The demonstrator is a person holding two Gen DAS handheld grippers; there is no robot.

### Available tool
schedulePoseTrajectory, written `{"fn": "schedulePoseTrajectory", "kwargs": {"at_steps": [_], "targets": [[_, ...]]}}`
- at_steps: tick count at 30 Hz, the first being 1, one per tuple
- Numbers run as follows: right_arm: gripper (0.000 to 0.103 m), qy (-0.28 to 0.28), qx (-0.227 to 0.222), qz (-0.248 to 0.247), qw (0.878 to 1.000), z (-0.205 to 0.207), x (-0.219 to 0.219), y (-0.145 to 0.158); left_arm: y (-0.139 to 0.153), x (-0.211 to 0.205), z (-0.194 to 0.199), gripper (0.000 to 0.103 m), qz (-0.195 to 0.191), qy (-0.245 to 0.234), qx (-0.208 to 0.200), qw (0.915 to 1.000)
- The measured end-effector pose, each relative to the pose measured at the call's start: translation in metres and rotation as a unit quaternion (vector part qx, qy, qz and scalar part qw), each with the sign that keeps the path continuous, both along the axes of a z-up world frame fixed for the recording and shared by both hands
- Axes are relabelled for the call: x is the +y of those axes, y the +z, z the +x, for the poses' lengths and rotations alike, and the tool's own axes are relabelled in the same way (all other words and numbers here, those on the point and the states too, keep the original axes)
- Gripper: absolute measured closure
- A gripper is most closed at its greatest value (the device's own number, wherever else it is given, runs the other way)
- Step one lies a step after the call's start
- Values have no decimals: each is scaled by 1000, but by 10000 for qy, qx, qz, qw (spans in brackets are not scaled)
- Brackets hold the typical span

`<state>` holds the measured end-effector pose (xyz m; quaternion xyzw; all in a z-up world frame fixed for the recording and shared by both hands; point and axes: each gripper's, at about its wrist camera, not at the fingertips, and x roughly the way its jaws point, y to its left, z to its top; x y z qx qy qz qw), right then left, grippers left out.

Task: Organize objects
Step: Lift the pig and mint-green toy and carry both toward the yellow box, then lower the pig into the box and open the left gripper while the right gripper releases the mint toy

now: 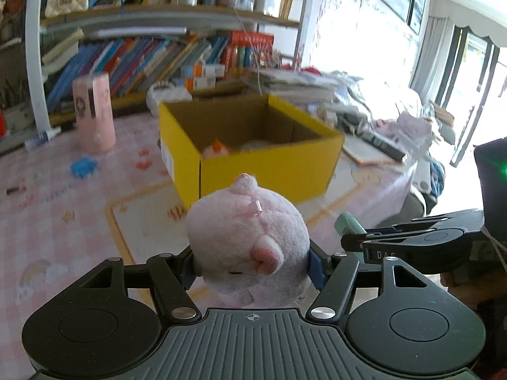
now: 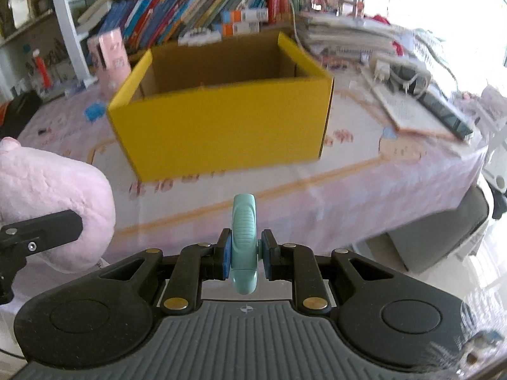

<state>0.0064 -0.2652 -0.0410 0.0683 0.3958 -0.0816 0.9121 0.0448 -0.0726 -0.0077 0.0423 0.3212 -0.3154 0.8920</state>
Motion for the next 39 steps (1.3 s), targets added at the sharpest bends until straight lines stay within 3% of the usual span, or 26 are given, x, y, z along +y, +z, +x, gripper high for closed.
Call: {"fn": "schedulePoseTrajectory", "kwargs": {"at_steps": [10, 19, 25, 39], "targets": [[85, 168, -750, -158, 9969, 56, -32, 41, 41, -27, 46, 37, -348, 211, -715, 9966], [85, 543, -1085, -324, 9921, 112, -54, 56, 43, -60, 90, 37, -336, 456, -840, 9949], [85, 832, -979, -394, 9909, 147, -61, 46, 35, -75, 113, 37, -219, 604, -686, 9956], [85, 1784, -259, -628, 9816, 202, -58, 6, 9, -107, 161, 37, 287, 811, -300, 9958]]}}
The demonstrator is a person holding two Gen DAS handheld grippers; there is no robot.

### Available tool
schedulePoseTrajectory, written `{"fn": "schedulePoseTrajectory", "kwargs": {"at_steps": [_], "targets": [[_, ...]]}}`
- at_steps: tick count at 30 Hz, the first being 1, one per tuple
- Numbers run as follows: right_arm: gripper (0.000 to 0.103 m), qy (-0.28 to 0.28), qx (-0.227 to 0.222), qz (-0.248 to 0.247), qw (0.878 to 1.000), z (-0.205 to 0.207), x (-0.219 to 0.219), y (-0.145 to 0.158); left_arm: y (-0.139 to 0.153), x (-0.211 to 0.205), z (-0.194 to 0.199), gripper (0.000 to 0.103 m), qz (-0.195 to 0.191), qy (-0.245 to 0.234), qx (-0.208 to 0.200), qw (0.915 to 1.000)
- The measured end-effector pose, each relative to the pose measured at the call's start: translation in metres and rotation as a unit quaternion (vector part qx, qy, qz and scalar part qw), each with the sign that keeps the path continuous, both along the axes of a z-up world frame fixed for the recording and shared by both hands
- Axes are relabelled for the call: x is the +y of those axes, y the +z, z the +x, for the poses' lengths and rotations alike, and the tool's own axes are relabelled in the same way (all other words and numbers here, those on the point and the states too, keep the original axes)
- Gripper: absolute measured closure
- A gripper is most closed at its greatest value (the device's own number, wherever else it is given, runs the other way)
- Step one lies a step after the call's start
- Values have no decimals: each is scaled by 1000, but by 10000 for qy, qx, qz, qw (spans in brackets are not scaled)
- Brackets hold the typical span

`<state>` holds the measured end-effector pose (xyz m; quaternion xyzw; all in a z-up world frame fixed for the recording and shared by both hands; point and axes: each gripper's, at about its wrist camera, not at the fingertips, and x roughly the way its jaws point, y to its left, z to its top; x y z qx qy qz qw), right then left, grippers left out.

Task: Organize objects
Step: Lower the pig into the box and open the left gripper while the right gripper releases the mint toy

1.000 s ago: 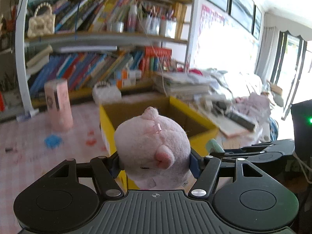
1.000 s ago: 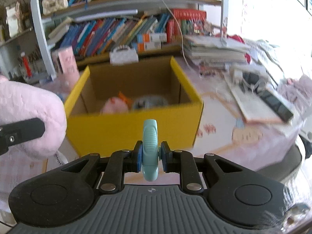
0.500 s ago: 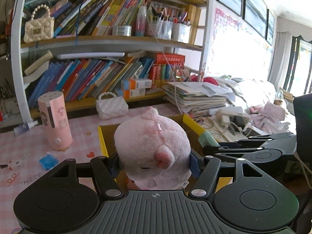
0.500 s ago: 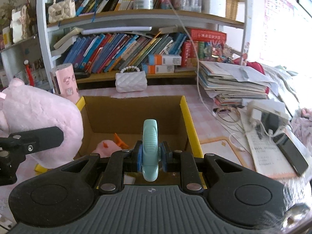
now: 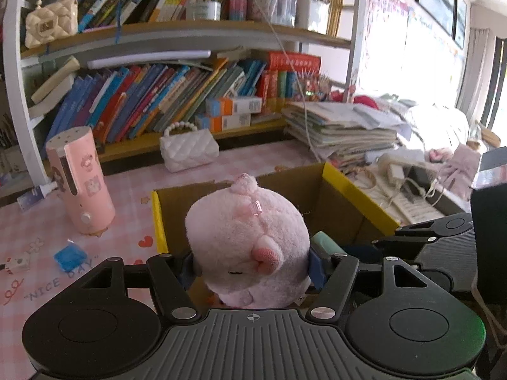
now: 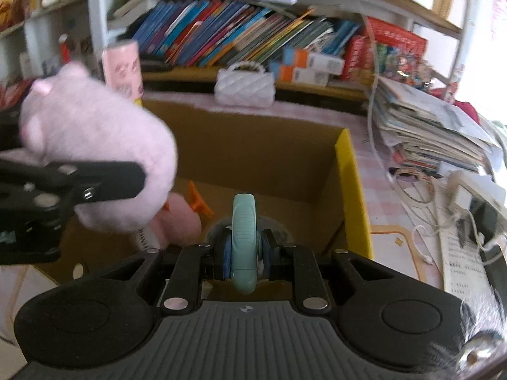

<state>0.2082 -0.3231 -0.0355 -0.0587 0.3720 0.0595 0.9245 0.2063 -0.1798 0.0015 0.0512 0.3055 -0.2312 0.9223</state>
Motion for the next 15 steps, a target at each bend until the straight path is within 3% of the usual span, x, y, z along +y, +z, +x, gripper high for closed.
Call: {"fn": "schedulePoseTrajectory", "kwargs": {"at_steps": [7, 15], "targets": [[85, 362, 324, -82, 9988, 10, 2, -13, -14, -11, 13, 37, 209, -3, 220, 9995], [85, 395, 628, 76, 9972, 18, -1, -19, -28, -17, 24, 35, 396, 40, 476, 9981]]}}
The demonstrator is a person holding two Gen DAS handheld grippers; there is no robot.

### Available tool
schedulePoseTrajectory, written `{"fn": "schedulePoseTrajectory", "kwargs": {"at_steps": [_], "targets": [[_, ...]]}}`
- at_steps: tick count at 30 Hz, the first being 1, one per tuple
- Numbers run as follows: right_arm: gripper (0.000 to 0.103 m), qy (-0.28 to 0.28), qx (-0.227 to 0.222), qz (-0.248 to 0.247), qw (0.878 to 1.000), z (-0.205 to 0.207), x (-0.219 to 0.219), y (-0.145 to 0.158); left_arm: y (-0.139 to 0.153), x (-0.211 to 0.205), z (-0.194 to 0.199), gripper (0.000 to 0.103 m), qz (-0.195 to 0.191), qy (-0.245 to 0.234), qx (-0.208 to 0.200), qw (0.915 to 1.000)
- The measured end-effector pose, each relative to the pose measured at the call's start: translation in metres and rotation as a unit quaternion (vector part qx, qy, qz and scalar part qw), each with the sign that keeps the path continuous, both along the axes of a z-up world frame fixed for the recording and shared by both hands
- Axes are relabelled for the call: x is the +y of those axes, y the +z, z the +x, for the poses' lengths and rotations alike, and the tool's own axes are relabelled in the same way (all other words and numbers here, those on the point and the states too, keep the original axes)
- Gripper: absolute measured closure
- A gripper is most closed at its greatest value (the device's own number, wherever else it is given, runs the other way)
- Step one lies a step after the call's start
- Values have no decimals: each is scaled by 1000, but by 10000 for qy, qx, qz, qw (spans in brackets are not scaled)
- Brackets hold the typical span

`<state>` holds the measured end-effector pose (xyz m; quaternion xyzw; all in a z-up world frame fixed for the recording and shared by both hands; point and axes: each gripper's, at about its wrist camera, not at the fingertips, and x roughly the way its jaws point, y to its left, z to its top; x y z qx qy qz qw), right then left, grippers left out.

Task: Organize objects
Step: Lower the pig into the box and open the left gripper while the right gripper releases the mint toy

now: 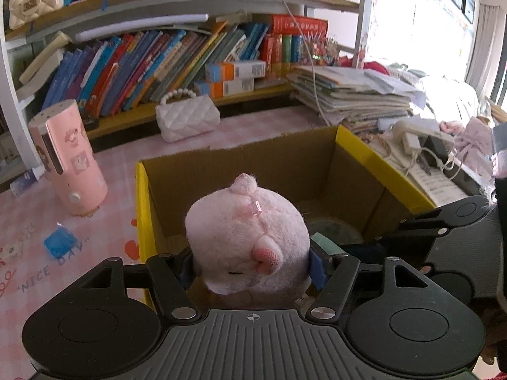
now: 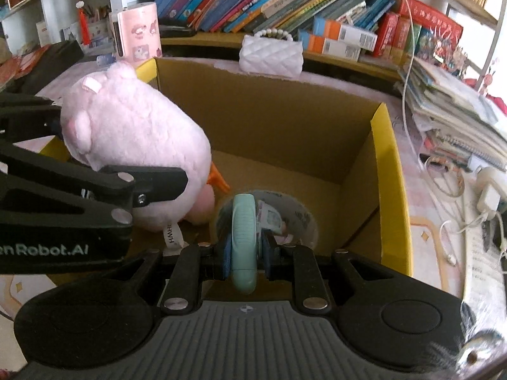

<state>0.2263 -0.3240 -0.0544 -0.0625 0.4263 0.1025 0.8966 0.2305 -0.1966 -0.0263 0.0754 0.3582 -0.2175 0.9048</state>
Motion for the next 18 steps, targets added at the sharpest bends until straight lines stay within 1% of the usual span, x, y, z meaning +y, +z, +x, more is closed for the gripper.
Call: {"fn": "schedulePoseTrajectory", "kwargs": {"at_steps": [3, 15, 18], "targets": [[85, -13, 70, 42, 10000, 2, -1, -1, -5, -1, 2, 34, 38, 21, 111, 9999], [84, -7, 73, 80, 9999, 1, -2, -1, -6, -3, 2, 32, 65, 30, 43, 10000], [84, -12, 70, 88, 9999, 2, -2, -1, -5, -3, 2, 28, 62, 64, 34, 10000]]}}
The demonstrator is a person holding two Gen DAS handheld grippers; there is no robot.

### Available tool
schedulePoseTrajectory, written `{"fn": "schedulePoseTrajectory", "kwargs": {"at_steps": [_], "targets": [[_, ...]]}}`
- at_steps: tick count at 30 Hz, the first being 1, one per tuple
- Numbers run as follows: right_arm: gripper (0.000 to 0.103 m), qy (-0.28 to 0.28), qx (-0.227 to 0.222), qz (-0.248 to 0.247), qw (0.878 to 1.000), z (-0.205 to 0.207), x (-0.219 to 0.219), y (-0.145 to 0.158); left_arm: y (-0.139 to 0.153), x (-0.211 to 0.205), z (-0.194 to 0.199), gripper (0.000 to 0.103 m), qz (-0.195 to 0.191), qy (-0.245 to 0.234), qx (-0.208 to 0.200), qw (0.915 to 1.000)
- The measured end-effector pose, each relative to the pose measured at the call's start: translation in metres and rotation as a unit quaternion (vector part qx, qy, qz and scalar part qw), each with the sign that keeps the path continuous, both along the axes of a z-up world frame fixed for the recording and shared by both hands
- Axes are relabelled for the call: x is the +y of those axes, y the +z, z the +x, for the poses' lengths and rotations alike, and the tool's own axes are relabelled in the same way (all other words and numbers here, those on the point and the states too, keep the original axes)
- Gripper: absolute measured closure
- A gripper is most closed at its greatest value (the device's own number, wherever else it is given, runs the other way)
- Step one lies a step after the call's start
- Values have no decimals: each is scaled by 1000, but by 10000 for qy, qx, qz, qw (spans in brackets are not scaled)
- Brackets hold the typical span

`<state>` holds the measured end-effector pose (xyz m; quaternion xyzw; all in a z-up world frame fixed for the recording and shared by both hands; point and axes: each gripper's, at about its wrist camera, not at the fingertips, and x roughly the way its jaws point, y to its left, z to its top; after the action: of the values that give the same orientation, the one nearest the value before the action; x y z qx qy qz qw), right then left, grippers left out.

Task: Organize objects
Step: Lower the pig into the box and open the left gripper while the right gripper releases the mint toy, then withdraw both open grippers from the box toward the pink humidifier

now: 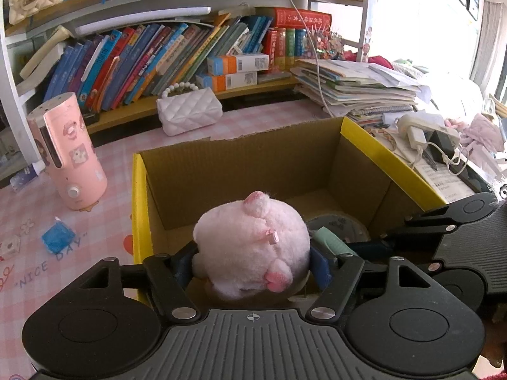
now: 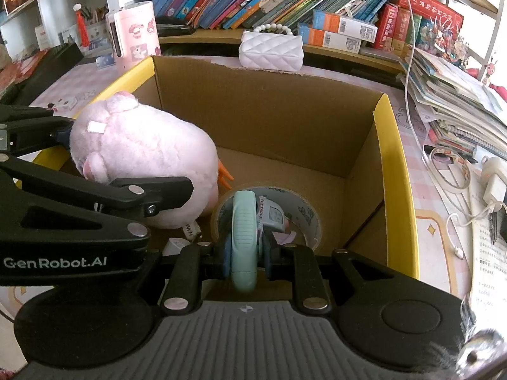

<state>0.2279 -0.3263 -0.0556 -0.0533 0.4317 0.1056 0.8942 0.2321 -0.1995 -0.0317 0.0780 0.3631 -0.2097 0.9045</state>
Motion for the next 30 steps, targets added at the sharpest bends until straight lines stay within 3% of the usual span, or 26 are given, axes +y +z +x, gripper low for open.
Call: {"fn": "schedulePoseTrajectory", "kwargs": {"at_steps": [5, 13, 30], "targets": [[83, -76, -17, 56, 10000, -1, -2, 0, 7, 5, -5, 20, -162, 7, -132, 9998], [70, -296, -304, 145, 9990, -11, -3, 12, 24, 17, -21, 17, -415, 113, -460, 9980], [66, -1153, -1057, 133, 9876, -71, 2, 45, 48, 59, -72, 16, -749, 139, -886, 9931]]}}
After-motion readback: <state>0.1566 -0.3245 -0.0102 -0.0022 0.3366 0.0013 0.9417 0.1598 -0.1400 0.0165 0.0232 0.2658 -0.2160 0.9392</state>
